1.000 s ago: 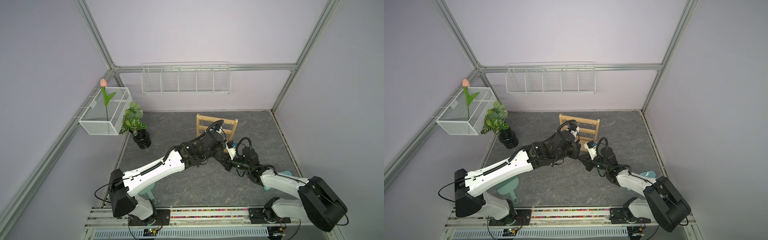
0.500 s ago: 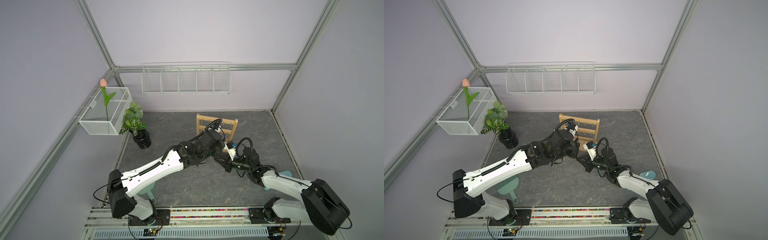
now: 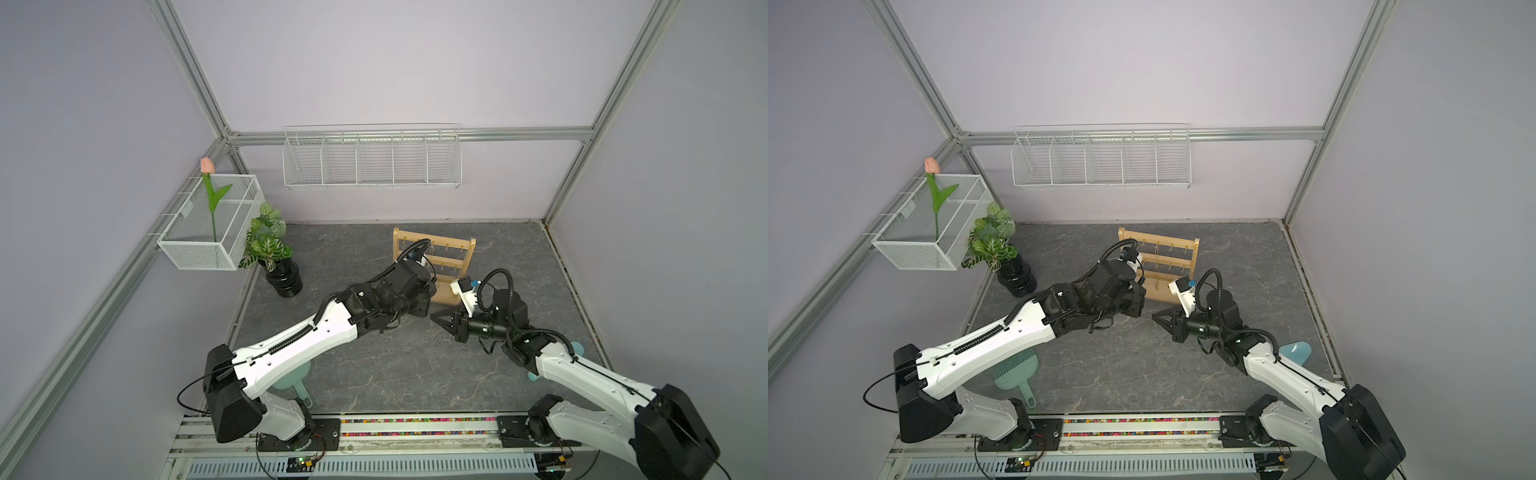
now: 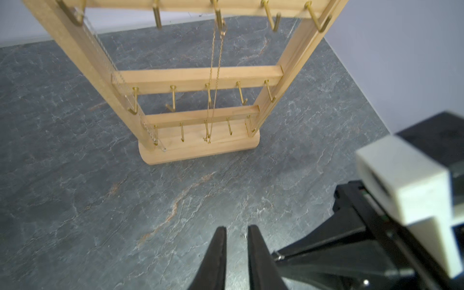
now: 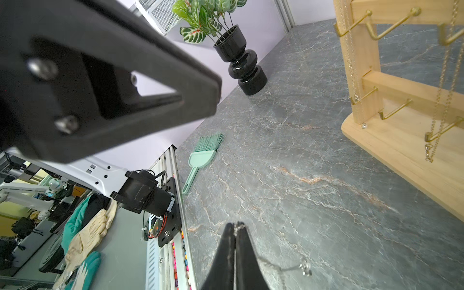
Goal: Hang the necklace on the jewelry display stand
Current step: Pick up the necklace from the center of the board.
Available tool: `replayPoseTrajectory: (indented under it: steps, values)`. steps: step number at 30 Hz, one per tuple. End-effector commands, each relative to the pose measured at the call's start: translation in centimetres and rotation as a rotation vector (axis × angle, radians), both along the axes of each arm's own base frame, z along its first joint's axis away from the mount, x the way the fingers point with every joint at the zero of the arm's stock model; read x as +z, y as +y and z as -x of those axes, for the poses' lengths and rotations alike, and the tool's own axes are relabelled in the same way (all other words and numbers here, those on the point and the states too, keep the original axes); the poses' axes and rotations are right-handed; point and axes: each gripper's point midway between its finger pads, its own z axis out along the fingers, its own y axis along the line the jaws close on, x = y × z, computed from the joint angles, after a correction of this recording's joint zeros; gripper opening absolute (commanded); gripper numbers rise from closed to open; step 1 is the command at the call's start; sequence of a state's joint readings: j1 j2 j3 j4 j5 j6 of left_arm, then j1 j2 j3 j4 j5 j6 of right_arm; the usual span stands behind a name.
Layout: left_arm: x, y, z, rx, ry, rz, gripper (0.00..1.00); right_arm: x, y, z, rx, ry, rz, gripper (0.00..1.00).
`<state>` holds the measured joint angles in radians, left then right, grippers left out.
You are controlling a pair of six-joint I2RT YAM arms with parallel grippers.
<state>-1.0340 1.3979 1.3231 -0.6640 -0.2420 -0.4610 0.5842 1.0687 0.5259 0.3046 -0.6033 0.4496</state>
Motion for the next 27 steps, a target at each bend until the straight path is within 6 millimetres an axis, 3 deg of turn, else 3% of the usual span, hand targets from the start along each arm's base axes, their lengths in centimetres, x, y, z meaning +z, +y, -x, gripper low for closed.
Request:
replayPoseTrajectory:
  steps: [1,5,13,20,27]
  values:
    - [-0.7,0.7,1.6,-0.052,0.026,0.018,0.19,0.9,-0.5,0.4,-0.011,0.072,0.019,0.07]
    - [-0.8,-0.6,3.7,-0.188,0.047,0.112,0.18,2.0,-0.9,0.2,-0.046,0.113,0.032,0.06]
    - [-0.2,-1.8,5.0,-0.256,0.063,0.22,0.18,4.6,-1.4,-0.1,-0.092,0.166,0.026,0.07]
    - [1.3,-2.2,4.9,-0.269,0.024,0.27,0.18,5.7,-1.3,0.0,-0.095,0.196,0.016,0.07]
    - [1.2,-2.6,4.4,-0.261,0.003,0.279,0.18,6.5,-0.8,-0.2,-0.079,0.221,-0.007,0.07]
